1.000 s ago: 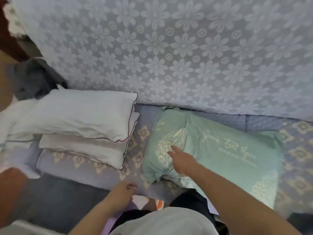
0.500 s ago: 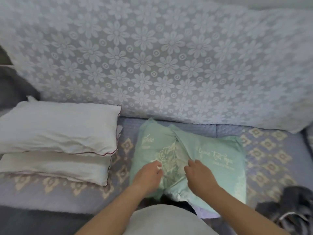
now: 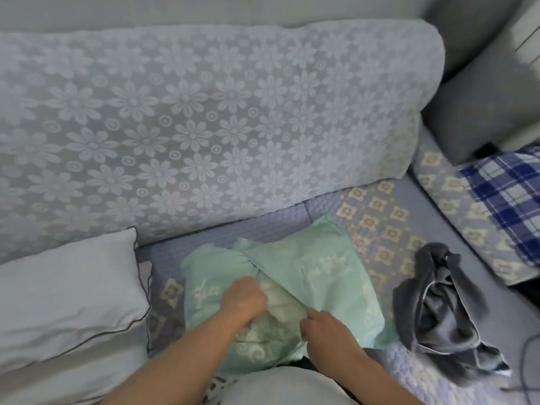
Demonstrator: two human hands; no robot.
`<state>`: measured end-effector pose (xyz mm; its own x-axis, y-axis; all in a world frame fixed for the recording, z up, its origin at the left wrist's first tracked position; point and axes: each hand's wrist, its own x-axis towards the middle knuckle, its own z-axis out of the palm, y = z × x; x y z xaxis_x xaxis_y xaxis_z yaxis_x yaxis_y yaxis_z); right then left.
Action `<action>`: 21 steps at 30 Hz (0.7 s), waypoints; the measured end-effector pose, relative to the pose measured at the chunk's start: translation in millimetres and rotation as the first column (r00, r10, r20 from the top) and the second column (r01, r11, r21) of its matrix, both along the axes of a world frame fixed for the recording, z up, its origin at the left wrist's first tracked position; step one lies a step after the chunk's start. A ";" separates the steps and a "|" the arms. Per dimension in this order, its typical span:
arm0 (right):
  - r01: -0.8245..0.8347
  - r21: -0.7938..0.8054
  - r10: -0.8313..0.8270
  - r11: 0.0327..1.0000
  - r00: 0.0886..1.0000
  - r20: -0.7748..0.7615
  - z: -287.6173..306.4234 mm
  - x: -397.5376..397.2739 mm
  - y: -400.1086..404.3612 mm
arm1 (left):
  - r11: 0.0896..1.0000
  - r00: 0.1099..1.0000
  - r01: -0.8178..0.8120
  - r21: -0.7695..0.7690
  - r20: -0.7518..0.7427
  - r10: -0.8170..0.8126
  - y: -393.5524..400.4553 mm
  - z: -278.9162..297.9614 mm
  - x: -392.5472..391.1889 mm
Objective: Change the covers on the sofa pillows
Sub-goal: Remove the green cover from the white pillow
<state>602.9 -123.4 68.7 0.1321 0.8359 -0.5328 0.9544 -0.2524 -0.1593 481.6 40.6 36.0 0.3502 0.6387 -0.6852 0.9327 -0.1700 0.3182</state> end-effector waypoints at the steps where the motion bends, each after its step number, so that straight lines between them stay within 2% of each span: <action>1: 0.047 0.023 -0.047 0.999 0.999 -0.013 -6.0 -2.0 -2.2 | 0.999 0.999 0.030 -0.032 0.031 -0.029 -8.8 6.6 -0.2; 3: 0.136 0.169 -0.134 0.976 0.991 -0.026 -15.7 -5.8 0.4 | 0.994 0.991 0.094 -0.050 0.095 -0.089 -28.5 17.9 -3.5; 6: 0.246 0.380 -0.244 0.891 0.968 -0.055 -22.7 -11.3 23.1 | 0.986 0.975 0.165 -0.039 0.160 -0.157 -41.6 35.9 -13.0; 10: 0.269 0.463 -0.350 0.845 0.932 0.096 -20.7 -4.1 79.4 | 0.965 0.947 0.253 0.074 0.186 -0.263 -35.7 61.4 -20.9; 12: 0.214 0.487 -0.330 0.847 0.929 0.165 -21.2 7.4 105.2 | 0.948 0.932 0.295 0.119 0.185 -0.313 -31.9 69.3 -24.4; 14: 0.283 0.496 -0.395 0.821 0.908 0.137 -12.6 30.8 123.4 | 0.933 0.928 0.307 0.189 0.157 -0.337 -25.6 75.6 -26.3; 16: 0.424 0.542 -0.535 0.725 0.843 0.056 5.1 62.2 136.9 | 0.917 0.952 0.242 0.317 0.103 -0.287 -9.8 78.4 -32.4; 18: 0.489 0.606 -0.609 0.627 0.793 -0.010 20.2 91.7 141.2 | 0.897 0.979 0.105 0.429 0.111 -0.168 8.3 74.7 -40.8; 19: 0.496 0.627 -0.620 0.600 0.784 -0.026 23.7 100.8 141.2 | 0.882 0.982 0.039 0.470 0.147 -0.122 16.3 72.3 -44.8; 21: 0.458 0.641 -0.595 0.616 0.803 -0.002 26.2 99.8 139.5 | 0.852 0.957 -0.072 0.519 0.277 -0.088 26.5 68.4 -47.8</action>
<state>702.7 16.0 95.0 0.6917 0.7110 0.1262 0.7117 -0.6416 -0.2862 433.8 67.1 104.4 0.4818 0.8672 -0.1261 0.8153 -0.3908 0.4274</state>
